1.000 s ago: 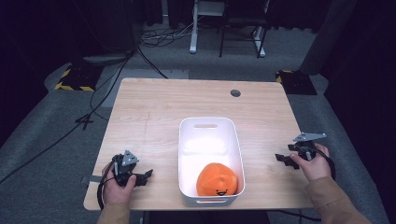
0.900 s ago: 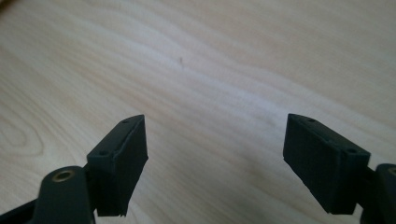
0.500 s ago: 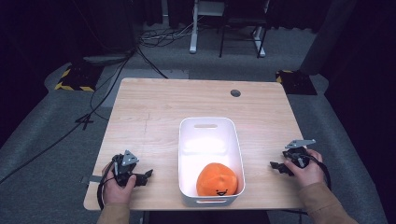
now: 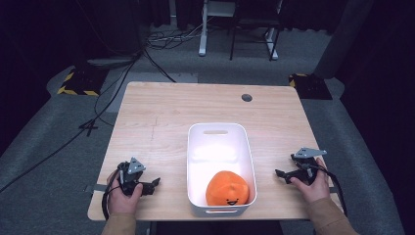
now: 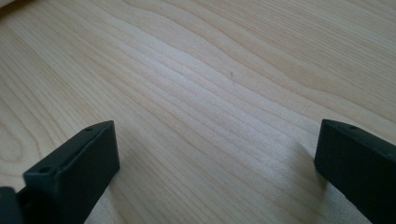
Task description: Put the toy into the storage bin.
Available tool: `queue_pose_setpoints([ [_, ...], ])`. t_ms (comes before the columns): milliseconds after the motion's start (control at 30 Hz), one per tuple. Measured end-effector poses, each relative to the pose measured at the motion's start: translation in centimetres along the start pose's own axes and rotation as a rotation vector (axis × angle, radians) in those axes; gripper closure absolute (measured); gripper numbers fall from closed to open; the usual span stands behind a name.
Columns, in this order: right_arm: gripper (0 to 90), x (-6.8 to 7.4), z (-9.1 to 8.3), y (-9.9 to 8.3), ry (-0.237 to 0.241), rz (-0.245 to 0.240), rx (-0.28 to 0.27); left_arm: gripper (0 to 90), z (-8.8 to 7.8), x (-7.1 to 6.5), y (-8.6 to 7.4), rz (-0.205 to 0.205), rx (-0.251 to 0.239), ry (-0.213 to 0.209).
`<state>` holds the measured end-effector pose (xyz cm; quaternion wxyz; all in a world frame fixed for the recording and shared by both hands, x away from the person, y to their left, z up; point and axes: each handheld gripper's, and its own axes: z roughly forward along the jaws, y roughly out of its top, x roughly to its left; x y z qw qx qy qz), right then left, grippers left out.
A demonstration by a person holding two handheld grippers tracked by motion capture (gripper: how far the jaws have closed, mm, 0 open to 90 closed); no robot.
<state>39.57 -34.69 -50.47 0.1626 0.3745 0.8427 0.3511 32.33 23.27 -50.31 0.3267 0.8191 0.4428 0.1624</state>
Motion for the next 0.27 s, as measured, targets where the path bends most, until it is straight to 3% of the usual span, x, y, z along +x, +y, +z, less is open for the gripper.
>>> queue_pose_setpoints([
  [267,0.0,-0.41,-0.15,-0.14,0.037,-0.035,0.001,12.8,0.0,0.0,0.0,0.0,0.0,0.0],
])
